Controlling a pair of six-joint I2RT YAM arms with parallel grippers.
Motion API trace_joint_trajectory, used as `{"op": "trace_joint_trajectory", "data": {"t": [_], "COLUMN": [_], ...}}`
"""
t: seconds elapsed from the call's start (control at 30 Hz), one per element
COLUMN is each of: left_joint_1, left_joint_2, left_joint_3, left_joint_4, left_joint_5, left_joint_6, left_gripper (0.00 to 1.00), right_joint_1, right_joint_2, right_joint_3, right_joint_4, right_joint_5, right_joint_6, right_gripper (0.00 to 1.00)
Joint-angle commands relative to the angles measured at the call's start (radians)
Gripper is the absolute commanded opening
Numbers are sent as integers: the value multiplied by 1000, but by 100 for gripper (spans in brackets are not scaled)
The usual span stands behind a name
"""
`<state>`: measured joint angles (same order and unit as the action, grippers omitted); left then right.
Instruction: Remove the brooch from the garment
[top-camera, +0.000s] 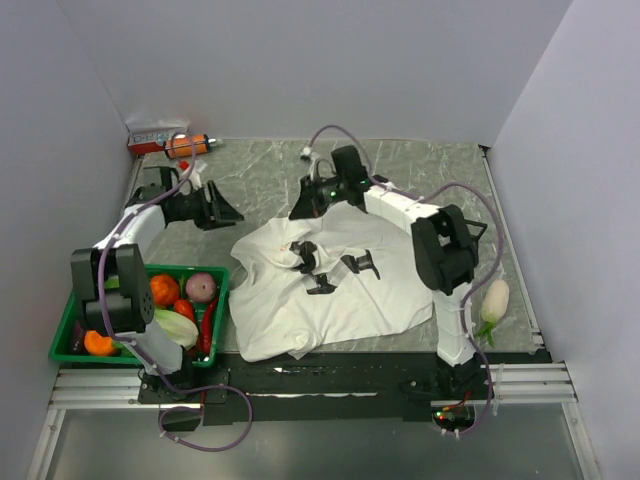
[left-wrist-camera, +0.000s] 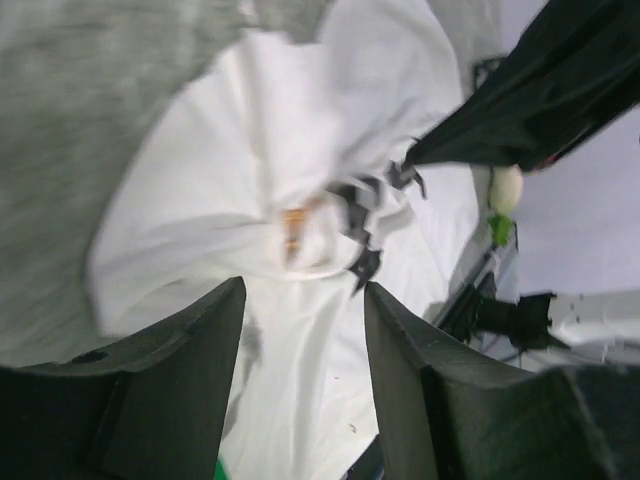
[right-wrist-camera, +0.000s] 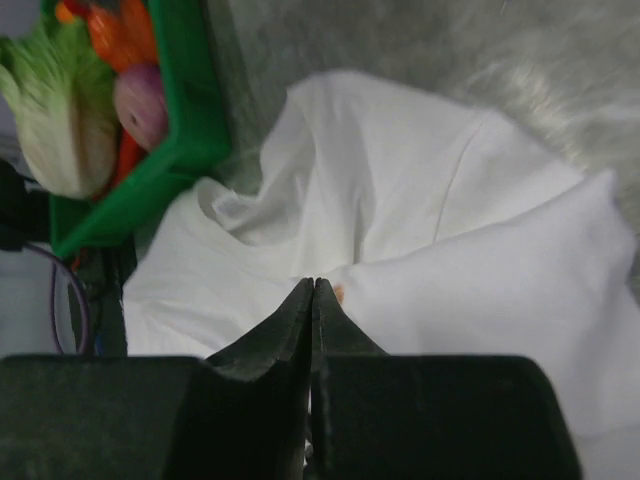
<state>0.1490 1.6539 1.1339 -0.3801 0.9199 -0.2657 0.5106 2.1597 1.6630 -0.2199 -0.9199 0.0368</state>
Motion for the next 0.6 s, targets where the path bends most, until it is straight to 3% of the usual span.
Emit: {"op": "trace_joint_trajectory", "data": {"t": [0.0, 0.1, 0.23, 0.33, 0.37, 0.4, 0.47, 0.57], "left_joint_1": [-91, -143, -200, -180, -178, -177, -175, -177], "left_joint_2": [30, 58, 132, 168, 175, 184, 219, 276], "left_joint_3": [56, 55, 105, 96, 95, 98, 101, 98], "left_joint_4": [133, 258, 236, 207, 189, 160, 119, 142], "left_joint_5": [123, 146, 113, 88, 82, 64, 63, 79], "left_joint_6": [23, -18, -21, -40, -37, -11, 5, -29], "left_gripper": [57, 58, 57, 56, 56, 55, 55, 55], "right_joint_1": [-17, -15, -12, -15, -15, -14, 0, 20], "right_joint_2": [-110, -126, -97, -45, -11, 3, 12, 9], "right_joint_3": [-98, -140, -102, -17, 35, 55, 69, 69], "right_joint_4": [342, 430, 387, 225, 158, 28, -66, -205], "right_joint_5": [-1, 23, -8, -85, -97, -102, -71, 27], "right_joint_6": [243, 299, 207, 33, -15, -113, -197, -330], "right_gripper": [3, 3, 8, 20, 29, 33, 42, 46]}}
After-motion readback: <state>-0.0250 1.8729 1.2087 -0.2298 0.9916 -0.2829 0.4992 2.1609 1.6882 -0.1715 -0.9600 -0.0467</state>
